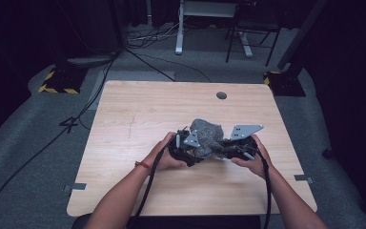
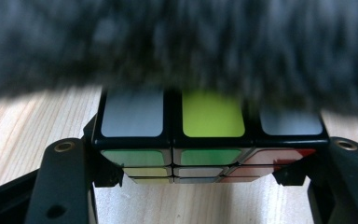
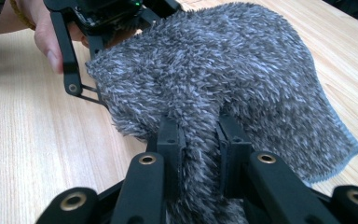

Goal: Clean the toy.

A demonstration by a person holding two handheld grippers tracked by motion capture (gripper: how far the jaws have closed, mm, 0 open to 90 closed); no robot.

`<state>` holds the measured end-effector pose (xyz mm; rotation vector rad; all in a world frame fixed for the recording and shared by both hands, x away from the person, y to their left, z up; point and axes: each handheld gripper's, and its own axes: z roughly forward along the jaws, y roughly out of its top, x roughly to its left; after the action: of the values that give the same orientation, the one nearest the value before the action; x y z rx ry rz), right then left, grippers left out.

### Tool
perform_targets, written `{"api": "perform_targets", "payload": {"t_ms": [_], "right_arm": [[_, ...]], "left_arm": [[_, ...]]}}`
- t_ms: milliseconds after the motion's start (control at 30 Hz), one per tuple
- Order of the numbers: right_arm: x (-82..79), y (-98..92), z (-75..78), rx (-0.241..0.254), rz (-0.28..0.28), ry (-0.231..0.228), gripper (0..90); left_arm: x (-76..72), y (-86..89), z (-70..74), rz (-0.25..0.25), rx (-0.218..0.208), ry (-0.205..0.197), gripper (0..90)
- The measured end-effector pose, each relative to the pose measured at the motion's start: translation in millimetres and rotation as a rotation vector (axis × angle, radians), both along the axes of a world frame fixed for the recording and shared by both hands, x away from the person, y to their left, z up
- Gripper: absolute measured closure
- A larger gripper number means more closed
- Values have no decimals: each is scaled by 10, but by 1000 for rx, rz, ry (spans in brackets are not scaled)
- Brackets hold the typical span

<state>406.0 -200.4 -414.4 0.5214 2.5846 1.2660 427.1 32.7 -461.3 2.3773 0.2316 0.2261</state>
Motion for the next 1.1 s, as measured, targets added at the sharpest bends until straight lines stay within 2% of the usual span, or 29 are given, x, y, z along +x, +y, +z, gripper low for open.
{"api": "perform_targets", "payload": {"t_ms": [67, 233, 400, 500, 767, 833, 1000, 1033, 1100], "right_arm": [[-3, 19, 4, -5, 1, -2, 747], [-7, 103, 16, -15, 7, -10, 739], [-26, 169, 10, -27, 18, -17, 736], [-48, 208, -1, -52, 13, -28, 737], [-2, 114, 6, -45, -25, -26, 740], [14, 60, 17, -61, -53, -37, 741], [51, -24, 5, -60, -83, -26, 741], [36, -31, 32, -49, -84, -45, 742], [23, -27, 59, -41, -80, -53, 742]], "left_arm": [[-3, 1, -2, 0, -6, 6, 338], [-13, -8, -6, 21, 6, -10, 338], [-36, -43, -28, 10, 13, -19, 338], [-44, -68, -41, 5, 25, -27, 338], [-63, -51, -13, -2, 22, -27, 339], [-71, -41, -2, -6, 7, -19, 339], [-87, -27, 55, -15, -16, -22, 339], [-91, -31, 59, -17, -17, -25, 338], [-98, -38, 58, -17, -17, -24, 339]]}}
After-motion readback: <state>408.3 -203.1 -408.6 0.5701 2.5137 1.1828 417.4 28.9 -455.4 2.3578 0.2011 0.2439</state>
